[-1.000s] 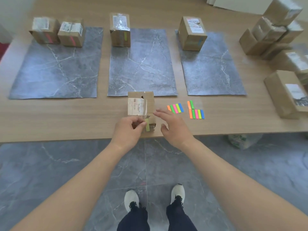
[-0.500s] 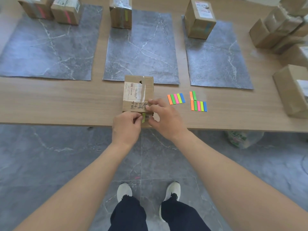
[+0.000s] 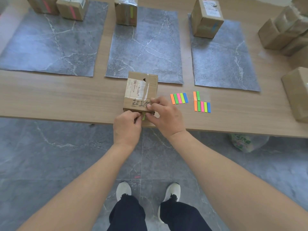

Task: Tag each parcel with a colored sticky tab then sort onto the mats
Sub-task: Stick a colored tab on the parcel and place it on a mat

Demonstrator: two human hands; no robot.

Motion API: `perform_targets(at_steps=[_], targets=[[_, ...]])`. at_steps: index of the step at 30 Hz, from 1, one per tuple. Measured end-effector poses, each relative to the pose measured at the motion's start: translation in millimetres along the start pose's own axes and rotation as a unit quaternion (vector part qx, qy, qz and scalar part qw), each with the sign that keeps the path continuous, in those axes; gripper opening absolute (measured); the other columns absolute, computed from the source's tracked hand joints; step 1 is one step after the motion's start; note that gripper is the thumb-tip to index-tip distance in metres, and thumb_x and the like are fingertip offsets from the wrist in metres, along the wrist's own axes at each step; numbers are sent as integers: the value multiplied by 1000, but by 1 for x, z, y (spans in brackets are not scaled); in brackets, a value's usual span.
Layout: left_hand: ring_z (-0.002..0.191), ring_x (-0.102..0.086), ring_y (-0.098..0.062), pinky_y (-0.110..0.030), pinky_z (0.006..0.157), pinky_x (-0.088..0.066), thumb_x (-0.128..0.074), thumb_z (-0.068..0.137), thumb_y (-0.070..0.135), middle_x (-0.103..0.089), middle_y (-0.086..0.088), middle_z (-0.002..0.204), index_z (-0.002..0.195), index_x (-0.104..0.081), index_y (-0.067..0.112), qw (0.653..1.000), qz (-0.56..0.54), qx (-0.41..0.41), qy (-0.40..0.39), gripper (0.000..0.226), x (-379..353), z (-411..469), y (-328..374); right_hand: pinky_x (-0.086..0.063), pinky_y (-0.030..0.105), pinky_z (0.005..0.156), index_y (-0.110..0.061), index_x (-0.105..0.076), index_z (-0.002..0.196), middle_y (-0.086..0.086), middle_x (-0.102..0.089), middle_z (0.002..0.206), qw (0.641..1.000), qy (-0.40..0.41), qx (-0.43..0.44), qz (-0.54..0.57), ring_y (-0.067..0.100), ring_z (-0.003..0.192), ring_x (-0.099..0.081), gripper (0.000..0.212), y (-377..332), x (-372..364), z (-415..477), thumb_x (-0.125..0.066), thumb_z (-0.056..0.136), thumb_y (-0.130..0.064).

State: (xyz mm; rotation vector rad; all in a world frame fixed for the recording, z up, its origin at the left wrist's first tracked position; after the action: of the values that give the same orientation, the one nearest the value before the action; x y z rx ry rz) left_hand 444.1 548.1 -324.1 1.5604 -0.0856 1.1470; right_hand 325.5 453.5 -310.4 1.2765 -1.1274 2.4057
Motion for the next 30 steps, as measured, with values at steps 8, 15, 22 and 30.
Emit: perform_targets(at_steps=[8, 15, 22, 30], targets=[[62, -59, -26, -37, 57, -48, -72, 87, 14, -64, -7, 68, 78, -76, 8, 999, 17, -41, 9, 12, -1, 2, -3, -60, 38, 60, -11, -76, 93, 2, -69, 109, 999, 35, 25, 9, 20, 106, -72, 15, 5, -4, -4, -81, 81, -19], [64, -60, -26, -38, 59, -46, -71, 88, 18, -67, -7, 69, 76, -75, 11, 999, 23, -19, 15, 15, -4, 5, -6, -56, 35, 54, -13, -71, 88, 1, -66, 103, 999, 37, 26, 5, 18, 106, -71, 18, 5, -7, 2, -83, 79, -23], [69, -67, -25, -33, 61, -43, -70, 86, 23, -74, -5, 73, 81, -80, 17, 996, 37, 72, -26, 12, 3, 12, -35, -54, 36, 47, -16, -62, 90, -1, -59, 102, 998, 46, 32, -11, 23, 101, -71, 28, 1, -10, 2, -84, 73, -19], [92, -71, -17, -40, 91, -57, -50, 87, 31, -75, 4, 92, 108, -69, 31, 948, -208, 240, -6, 28, 30, 22, -64, -58, 38, 46, -25, -46, 104, -2, -46, 125, 997, 60, 4, -43, 25, 109, -67, 51, 4, -28, -11, -89, 75, -18]])
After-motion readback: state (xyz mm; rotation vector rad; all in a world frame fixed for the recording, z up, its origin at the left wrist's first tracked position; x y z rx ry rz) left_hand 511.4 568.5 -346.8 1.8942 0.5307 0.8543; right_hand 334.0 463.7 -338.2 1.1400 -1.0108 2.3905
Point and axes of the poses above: each hand's wrist, its own z-axis towards the middle knuckle, its own x-axis out of the back of the hand, y = z × x, the point moved 6 cm from there along z, towards the middle knuckle
